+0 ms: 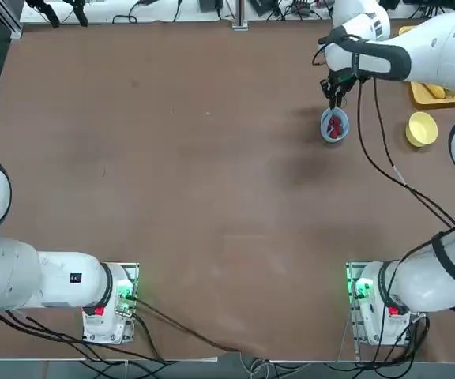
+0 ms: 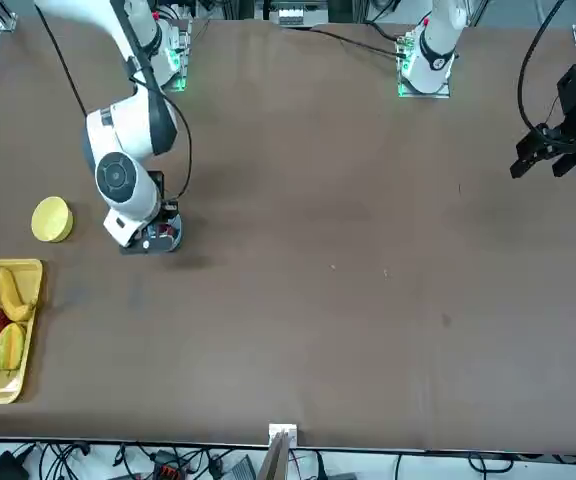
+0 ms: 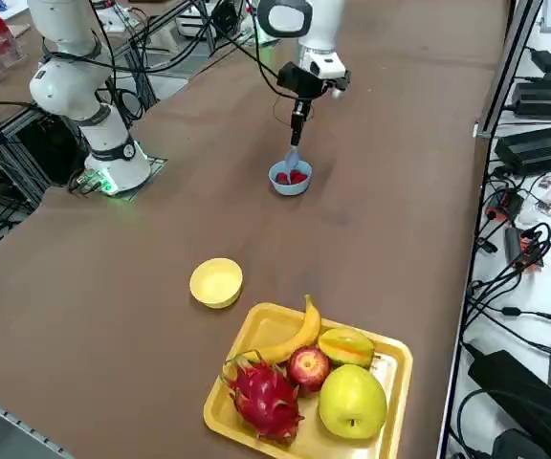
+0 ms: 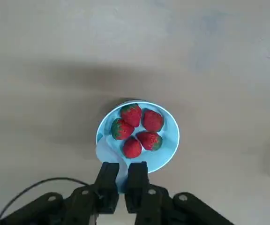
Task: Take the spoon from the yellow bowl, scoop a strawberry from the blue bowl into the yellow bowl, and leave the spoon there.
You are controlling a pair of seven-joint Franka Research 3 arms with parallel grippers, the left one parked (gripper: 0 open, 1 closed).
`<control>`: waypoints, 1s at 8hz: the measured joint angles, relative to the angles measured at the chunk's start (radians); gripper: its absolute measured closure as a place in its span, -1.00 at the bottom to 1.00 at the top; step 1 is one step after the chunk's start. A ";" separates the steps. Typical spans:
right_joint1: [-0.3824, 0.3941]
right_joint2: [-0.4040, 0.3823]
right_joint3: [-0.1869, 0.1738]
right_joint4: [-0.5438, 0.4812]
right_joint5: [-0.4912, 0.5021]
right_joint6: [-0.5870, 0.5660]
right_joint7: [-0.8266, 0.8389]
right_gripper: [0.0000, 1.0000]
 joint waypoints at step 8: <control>-0.004 0.019 -0.002 -0.020 -0.012 0.016 0.037 0.77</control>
